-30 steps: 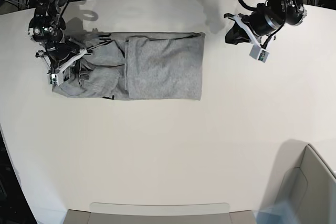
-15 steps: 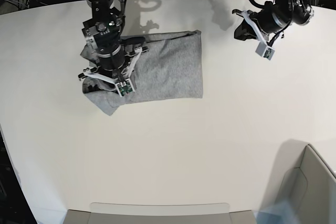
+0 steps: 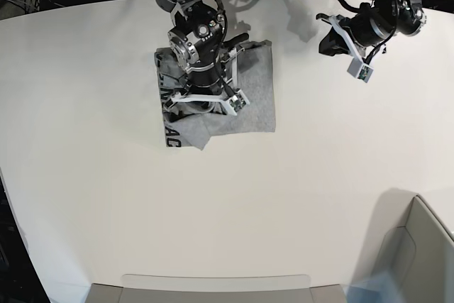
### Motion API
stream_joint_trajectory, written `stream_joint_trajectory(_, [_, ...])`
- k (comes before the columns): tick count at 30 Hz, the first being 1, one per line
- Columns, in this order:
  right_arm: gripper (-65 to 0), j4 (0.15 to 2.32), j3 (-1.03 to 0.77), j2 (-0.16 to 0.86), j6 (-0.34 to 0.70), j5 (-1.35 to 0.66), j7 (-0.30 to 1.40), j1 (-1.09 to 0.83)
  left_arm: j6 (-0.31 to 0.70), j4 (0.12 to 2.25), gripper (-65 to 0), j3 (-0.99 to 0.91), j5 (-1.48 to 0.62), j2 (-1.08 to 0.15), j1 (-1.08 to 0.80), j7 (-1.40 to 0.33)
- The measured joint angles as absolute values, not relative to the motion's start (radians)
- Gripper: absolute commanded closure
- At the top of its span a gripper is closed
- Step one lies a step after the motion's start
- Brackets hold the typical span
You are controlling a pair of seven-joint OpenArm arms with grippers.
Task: Fold the T-shirt properly
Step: 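Press the folded bundle flat with the right gripper, then rotate the folded bundle with both grippers, left gripper gripping its edge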
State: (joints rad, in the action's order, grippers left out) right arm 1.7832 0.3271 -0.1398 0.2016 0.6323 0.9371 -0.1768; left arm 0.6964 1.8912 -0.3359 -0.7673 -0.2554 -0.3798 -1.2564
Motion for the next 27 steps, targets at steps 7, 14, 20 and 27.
stream_joint_trajectory(7, [-4.8,1.720,0.433,-0.139,0.085,0.633,0.939,-0.135,0.696,1.891,0.0,-0.336,-0.767,-0.256,-0.380,-1.257])
stream_joint_trajectory(14, [-20.1,1.637,0.507,-0.139,0.062,0.633,0.937,-0.122,0.696,1.891,0.0,-0.336,-0.768,-0.254,-0.380,-1.256])
stream_joint_trajectory(20, [-22.3,1.666,0.632,-0.130,0.068,0.628,0.939,-0.122,0.696,1.891,0.0,-0.336,-0.768,-0.254,-0.380,-1.256])
stream_joint_trajectory(27, [-22.3,1.729,0.718,-0.130,0.070,0.625,0.928,-0.091,0.696,1.891,0.0,-0.336,-0.768,-0.254,-0.380,-1.256])
